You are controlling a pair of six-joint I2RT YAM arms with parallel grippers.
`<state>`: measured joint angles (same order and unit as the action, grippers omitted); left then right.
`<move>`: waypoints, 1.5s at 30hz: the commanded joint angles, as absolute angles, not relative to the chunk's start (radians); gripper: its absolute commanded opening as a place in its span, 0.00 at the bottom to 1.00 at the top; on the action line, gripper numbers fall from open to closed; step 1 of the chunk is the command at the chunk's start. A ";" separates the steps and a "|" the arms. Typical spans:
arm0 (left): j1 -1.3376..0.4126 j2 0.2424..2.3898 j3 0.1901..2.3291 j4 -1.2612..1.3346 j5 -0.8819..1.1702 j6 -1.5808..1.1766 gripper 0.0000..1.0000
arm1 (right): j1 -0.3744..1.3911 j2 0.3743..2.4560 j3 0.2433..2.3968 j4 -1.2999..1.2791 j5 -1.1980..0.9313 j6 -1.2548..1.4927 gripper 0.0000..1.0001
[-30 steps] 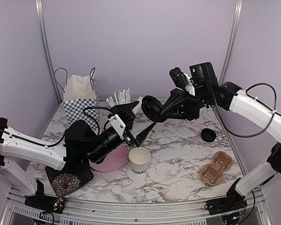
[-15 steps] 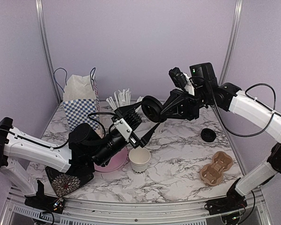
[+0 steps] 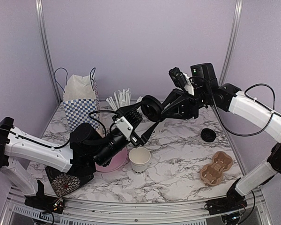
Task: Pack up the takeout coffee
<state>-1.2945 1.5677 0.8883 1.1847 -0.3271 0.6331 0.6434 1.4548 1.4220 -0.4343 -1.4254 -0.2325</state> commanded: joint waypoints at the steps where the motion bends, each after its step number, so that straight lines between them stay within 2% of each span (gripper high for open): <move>1: -1.297 1.523 0.904 1.147 -0.392 0.582 0.68 | 0.589 1.422 1.420 -0.461 -1.345 -0.246 0.28; 3: -1.291 1.482 0.915 0.996 -0.418 0.524 0.68 | 0.541 1.404 1.415 -0.476 -1.304 -0.265 0.40; 6: -1.272 1.405 0.953 0.679 -0.430 0.384 0.66 | 0.478 1.370 1.406 -0.519 -1.213 -0.331 0.46; 9: -1.251 1.339 0.994 0.348 -0.393 0.249 0.66 | 0.462 1.345 1.374 -0.544 -1.003 -0.381 0.57; 15: -1.207 1.362 1.207 -0.256 -0.261 0.039 0.66 | 0.462 1.376 1.243 -0.451 -0.751 -0.345 0.63; 18: -1.187 1.412 1.289 -0.462 -0.231 -0.019 0.65 | 0.462 1.440 1.239 -0.470 -0.771 -0.352 0.63; 24: -1.119 1.449 1.315 -0.574 -0.054 -0.106 0.65 | 0.463 1.508 1.236 -0.475 -0.886 -0.336 0.63; 45: -1.057 1.675 1.398 -0.533 0.041 -0.077 0.65 | 0.481 1.516 1.102 -0.405 -0.949 -0.360 0.63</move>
<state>-1.0679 1.6505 1.3624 -0.5255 0.0227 -0.0895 0.4732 1.5272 1.1095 -0.4320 -0.9298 -0.3470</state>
